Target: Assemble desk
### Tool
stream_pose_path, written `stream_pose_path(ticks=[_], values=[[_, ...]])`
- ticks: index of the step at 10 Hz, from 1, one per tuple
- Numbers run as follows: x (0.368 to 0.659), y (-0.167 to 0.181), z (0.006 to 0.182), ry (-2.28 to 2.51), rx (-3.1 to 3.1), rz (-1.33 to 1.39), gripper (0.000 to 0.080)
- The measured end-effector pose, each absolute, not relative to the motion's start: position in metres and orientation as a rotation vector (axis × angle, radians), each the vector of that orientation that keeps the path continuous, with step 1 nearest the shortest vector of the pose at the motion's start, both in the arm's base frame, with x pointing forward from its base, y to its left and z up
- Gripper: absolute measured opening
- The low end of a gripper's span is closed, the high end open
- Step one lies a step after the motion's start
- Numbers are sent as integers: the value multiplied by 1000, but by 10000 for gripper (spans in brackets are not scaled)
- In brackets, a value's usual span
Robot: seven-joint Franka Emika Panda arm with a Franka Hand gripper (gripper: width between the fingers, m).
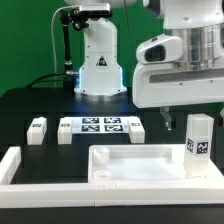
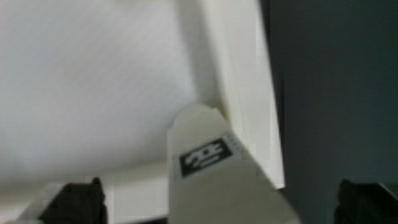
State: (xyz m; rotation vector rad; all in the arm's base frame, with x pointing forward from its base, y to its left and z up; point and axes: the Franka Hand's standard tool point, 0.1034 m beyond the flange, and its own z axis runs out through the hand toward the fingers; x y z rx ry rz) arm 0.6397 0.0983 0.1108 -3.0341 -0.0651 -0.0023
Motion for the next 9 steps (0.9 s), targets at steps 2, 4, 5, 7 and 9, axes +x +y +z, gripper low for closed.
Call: stream_pose_path(ticks=[2,4,5,7,9], values=[[640,97,110,-161,-3029,-10,530],[640,98,110,-139,-3030,-8,396],[640,97,111,-99,-3032,-7,290],[640,97,111,114,-3031,4,290],[640,98,111,343,-3013,14,291]])
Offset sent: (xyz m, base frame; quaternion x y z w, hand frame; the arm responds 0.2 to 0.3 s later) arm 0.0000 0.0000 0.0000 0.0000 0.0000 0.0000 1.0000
